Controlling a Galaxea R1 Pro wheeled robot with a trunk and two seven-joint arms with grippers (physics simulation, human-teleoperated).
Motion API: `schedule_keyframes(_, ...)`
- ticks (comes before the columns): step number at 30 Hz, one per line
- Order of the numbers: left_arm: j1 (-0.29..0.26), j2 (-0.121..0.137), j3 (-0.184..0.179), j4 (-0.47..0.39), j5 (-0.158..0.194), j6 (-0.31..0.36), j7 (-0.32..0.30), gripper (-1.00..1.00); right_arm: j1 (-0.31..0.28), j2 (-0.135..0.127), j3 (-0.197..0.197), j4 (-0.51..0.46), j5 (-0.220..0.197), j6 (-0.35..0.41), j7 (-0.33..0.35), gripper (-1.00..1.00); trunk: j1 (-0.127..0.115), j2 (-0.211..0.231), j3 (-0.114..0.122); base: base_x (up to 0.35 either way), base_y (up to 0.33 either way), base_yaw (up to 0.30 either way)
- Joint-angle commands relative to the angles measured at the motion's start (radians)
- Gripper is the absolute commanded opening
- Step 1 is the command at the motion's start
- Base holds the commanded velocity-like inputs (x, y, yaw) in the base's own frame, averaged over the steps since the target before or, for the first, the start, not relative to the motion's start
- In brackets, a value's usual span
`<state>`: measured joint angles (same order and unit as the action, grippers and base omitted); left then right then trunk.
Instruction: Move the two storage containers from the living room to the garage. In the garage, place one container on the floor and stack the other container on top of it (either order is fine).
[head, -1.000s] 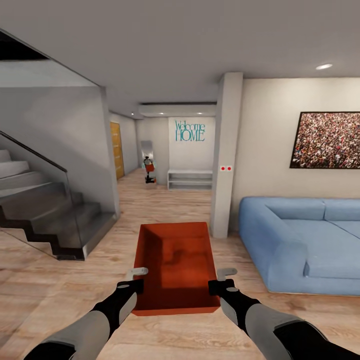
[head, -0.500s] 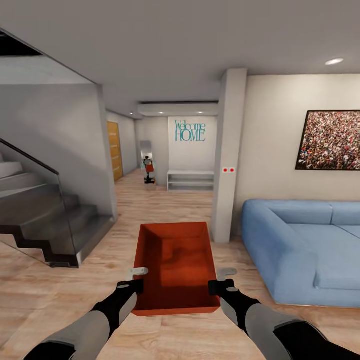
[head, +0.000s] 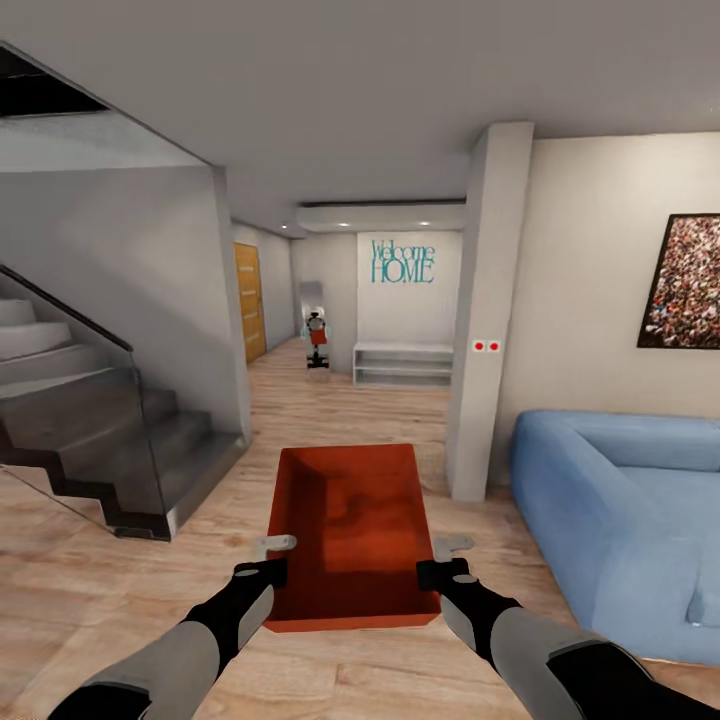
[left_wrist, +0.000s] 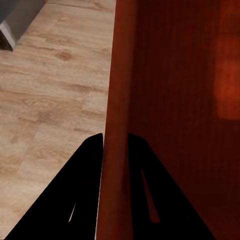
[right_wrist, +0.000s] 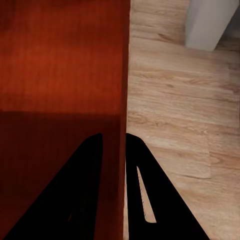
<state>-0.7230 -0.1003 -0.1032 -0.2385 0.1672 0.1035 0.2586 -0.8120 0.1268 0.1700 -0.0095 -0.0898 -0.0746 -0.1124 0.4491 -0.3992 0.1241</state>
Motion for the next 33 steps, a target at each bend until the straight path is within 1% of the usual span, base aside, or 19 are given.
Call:
schedule_keyframes(1,-0.001,0.044,0.082,-0.007,-0.014,0.007,0.013,-1.0,0.001,0.001,-0.023,0.002,-0.006,-0.002,-0.001,-1.0,0.001,-0.001,0.0,0.323,0.0,0.271)
schedule_keyframes(6,-0.001,0.044,0.082,-0.007,-0.014,0.007,0.013,-1.0,0.001,0.001,-0.023,0.002,-0.007,-0.003,-0.001,-1.0,0.001,-0.001,0.0,0.323,0.0,0.117)
schedule_keyframes(33,-0.001,0.045,0.082,-0.007,-0.014,0.007,0.013,-1.0,0.001,0.001,-0.023,0.002,-0.007,-0.005,-0.003,-1.0,0.001,-0.001,0.0,0.323,0.0,0.001)
